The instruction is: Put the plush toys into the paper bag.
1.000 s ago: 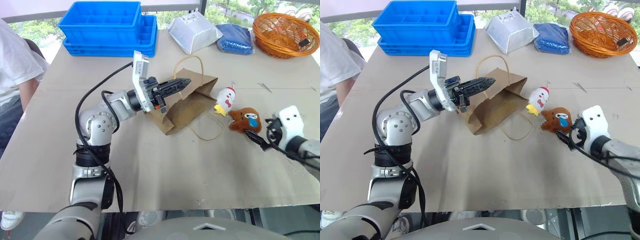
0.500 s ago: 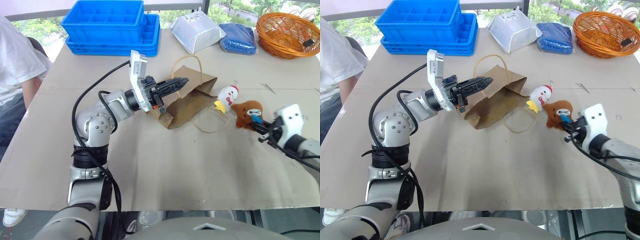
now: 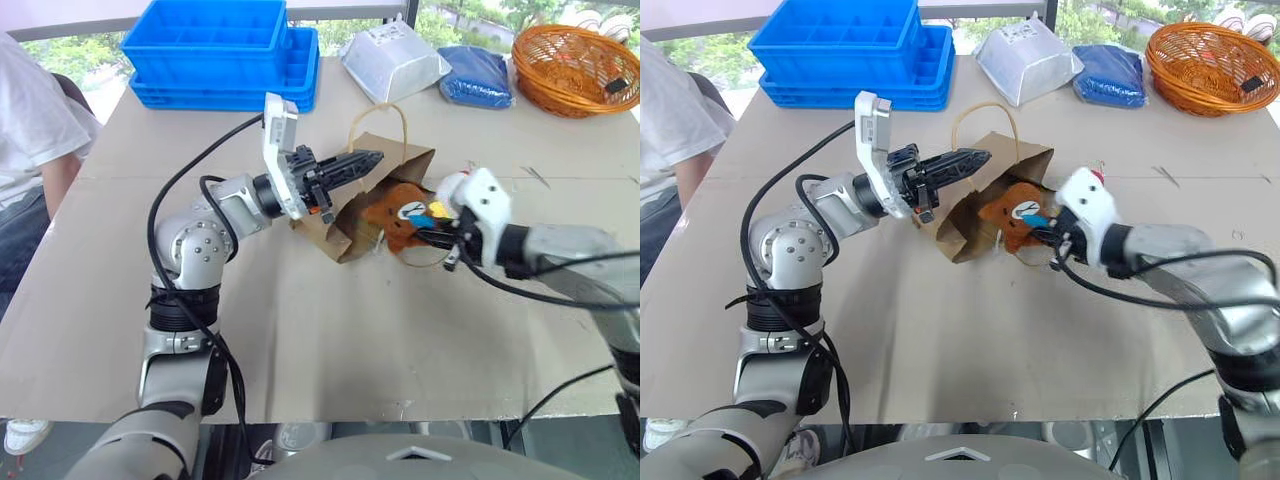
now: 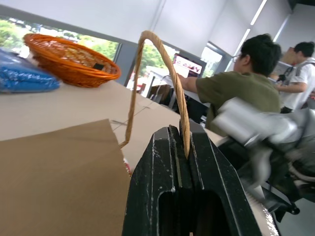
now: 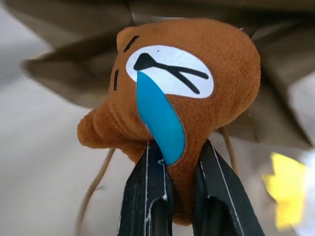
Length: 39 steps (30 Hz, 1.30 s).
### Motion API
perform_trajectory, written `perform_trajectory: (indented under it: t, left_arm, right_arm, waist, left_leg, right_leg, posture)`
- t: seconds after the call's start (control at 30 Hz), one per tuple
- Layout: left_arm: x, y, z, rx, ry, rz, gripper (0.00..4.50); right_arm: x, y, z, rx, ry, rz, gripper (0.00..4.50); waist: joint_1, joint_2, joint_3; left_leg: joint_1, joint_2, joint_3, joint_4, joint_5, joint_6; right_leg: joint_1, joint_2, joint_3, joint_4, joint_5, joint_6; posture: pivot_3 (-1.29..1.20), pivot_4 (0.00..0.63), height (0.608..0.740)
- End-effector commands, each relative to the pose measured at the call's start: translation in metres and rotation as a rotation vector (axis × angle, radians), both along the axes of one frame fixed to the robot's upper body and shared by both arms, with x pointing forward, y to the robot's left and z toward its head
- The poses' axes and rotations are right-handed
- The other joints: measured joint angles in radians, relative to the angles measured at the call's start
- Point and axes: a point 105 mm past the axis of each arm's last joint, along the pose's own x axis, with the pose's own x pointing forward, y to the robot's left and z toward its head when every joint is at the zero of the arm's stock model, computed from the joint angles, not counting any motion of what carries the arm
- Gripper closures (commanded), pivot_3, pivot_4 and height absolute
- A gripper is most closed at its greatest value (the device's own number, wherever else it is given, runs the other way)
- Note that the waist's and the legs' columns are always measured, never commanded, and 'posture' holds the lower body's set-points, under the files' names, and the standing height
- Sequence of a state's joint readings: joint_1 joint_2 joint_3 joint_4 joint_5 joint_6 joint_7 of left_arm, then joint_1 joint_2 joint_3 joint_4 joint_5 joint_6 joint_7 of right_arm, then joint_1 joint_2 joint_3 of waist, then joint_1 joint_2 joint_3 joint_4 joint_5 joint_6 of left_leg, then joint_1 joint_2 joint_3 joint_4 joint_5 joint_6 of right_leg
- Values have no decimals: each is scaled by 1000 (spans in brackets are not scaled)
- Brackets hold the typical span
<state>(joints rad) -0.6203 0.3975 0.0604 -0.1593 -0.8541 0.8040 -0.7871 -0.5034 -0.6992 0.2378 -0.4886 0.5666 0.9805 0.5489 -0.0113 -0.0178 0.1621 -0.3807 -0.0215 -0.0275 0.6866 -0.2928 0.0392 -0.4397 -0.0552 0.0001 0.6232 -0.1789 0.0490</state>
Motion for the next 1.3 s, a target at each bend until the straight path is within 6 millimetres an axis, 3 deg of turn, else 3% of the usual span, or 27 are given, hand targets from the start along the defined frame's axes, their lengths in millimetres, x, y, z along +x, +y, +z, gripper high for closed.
perform_trajectory:
  t: [0.03, 0.2, 0.27, 0.3, 0.47, 0.7, 0.87, 0.93, 1.0, 1.17, 1.3]
  left_arm:
    - [-7, -4, 4, -4, -50, -21, 4500]
    - [-14, -7, -4, -8, -25, -31, 4500]
    - [-16, -7, -6, -10, -18, -26, 4500]
    - [-16, -6, -7, -11, -13, -18, 4500]
    - [-11, 5, -11, -18, 4, 49, 4500]
    - [-8, 11, -11, -19, 1, 102, 4500]
    - [-4, 12, -11, -24, -4, 124, 4500]
    - [-3, 12, -10, -27, -6, 127, 4500]
    - [-2, 12, -10, -30, -9, 129, 4500]
    - [1, 15, -8, -28, -17, 140, 4500]
    - [1, 17, -8, -25, -23, 144, 4500]
  right_arm:
    - [11, 22, 3, 10, -16, 78, 4479]
    - [42, 56, 9, 138, 45, 106, 4479]
    - [50, 60, 11, 177, 62, 103, 4479]
    - [53, 59, 10, 181, 66, 95, 3746]
    - [44, 41, 8, 190, 45, 57, 1498]
    - [17, 9, 34, 215, -108, -15, 1498]
    - [-10, -3, 48, 280, -59, -17, 1498]
    - [-14, -8, 53, 301, -65, -41, 934]
    - [-15, -12, 58, 294, -114, -77, 79]
    - [-18, -30, 65, 263, -182, -180, 33]
    - [-3, -61, 64, 216, -220, -331, 33]
  waist:
    - [0, 0, 0]
    - [-4, 0, 0]
    - [-3, 0, 0]
    - [-1, 0, 0]
    - [8, 0, 0]
    - [1, 0, 0]
    - [-2, 0, 0]
    - [0, 0, 0]
    - [0, 0, 0]
    - [1, 0, 0]
    - [2, 0, 0]
  left_leg:
    - [0, 0, 0, 0, 0, 0]
    - [0, 1, -1, 0, 0, 0]
    - [0, 1, -1, 0, 0, 0]
    - [0, 1, -1, 0, 0, 0]
    - [-3, -2, -4, 0, 0, 0]
    - [-6, -3, -3, -1, 0, -1]
    - [-5, -2, -3, -1, 0, 0]
    - [-5, -2, -3, -1, -1, 1]
    - [-5, -2, -3, -1, -2, 3]
    - [-5, -2, -3, -1, -1, 2]
    - [-5, -3, -2, -1, 0, 0]
  right_leg:
    - [0, 0, 0, 0, 0, 0]
    - [0, 0, -1, 1, 0, 0]
    - [-1, 0, -1, 2, 0, 0]
    - [-1, 0, -1, 2, 0, 0]
    - [-3, -2, -1, 2, 0, 0]
    - [-6, -5, -2, 2, 0, 0]
    - [-5, -4, -2, 3, 0, 0]
    - [-5, -4, -2, 3, 0, 0]
    - [-5, -4, -2, 3, 0, 0]
    - [-5, -4, -2, 3, 0, 0]
    - [-5, -4, -2, 2, 0, 0]
  posture:
    - [0, 150, 740]
    - [0, 150, 740]
    - [0, 150, 740]
    - [0, 150, 740]
    - [0, 150, 740]
    - [0, 150, 740]
    - [0, 150, 740]
    - [0, 150, 740]
    - [0, 150, 740]
    - [0, 150, 740]
    - [0, 150, 740]
